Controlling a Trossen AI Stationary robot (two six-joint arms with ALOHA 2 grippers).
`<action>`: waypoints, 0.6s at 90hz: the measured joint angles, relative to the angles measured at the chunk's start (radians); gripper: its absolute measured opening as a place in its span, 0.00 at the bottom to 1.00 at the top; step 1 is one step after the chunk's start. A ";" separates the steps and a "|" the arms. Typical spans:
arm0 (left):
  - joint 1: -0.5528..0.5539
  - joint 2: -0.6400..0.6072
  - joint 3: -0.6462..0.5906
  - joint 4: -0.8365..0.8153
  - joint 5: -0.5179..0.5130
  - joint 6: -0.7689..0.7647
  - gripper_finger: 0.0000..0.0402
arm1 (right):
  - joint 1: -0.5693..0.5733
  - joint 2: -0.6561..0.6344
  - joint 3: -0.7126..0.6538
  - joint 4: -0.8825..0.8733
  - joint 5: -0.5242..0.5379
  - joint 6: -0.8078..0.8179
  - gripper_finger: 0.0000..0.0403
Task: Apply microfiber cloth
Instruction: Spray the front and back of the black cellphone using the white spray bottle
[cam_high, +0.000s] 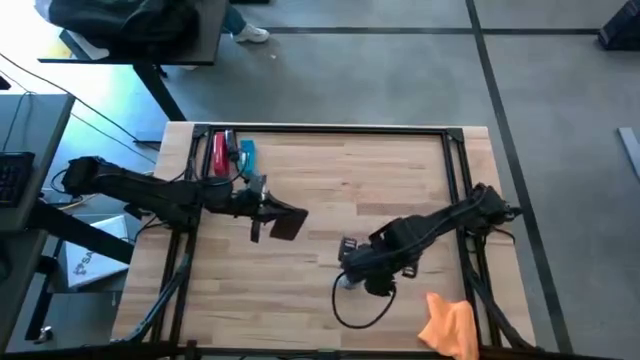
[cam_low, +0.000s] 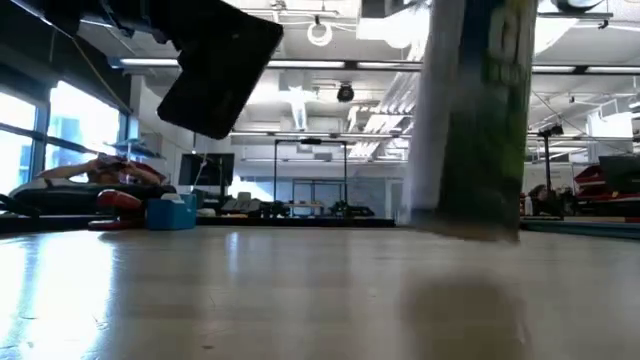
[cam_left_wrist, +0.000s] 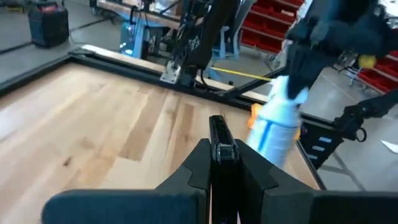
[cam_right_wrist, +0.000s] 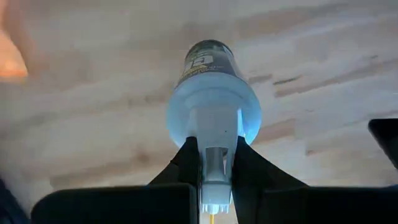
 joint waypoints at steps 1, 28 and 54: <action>0.000 0.005 0.000 0.005 0.000 0.000 0.04 | 0.000 0.000 -0.005 0.000 0.010 -0.003 0.05; 0.007 0.060 0.000 0.099 -0.009 0.024 0.04 | -0.011 -0.002 -0.027 0.003 0.024 -0.037 0.08; 0.008 0.060 0.000 0.125 -0.038 0.033 0.04 | -0.011 0.001 -0.027 0.032 0.029 -0.038 0.20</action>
